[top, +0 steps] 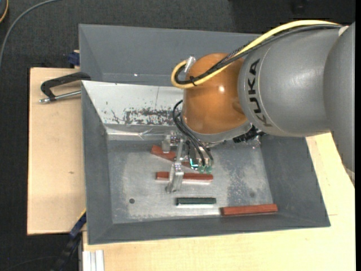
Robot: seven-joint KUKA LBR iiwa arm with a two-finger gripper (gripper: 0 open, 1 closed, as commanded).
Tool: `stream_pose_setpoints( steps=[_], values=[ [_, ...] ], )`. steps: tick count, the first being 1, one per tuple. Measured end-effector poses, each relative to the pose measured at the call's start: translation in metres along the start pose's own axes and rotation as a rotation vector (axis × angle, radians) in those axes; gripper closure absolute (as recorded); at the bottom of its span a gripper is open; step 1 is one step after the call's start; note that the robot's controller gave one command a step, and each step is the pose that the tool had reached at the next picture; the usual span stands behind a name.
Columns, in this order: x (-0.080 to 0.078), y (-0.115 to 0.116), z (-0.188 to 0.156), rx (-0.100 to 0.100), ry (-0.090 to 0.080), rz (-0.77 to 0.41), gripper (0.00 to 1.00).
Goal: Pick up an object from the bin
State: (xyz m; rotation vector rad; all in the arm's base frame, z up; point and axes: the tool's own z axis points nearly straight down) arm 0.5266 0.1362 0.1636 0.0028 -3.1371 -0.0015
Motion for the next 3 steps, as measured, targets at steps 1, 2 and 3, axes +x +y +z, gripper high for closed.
stream_pose_setpoints(
  steps=[1,2,3],
  values=[
    [0.026,-0.043,0.097,0.001,0.001,0.112,0.0],
    [0.024,-0.041,0.093,-0.001,-0.006,0.11,1.0],
    [0.013,-0.006,-0.038,-0.006,-0.017,0.248,1.0]
  ],
)
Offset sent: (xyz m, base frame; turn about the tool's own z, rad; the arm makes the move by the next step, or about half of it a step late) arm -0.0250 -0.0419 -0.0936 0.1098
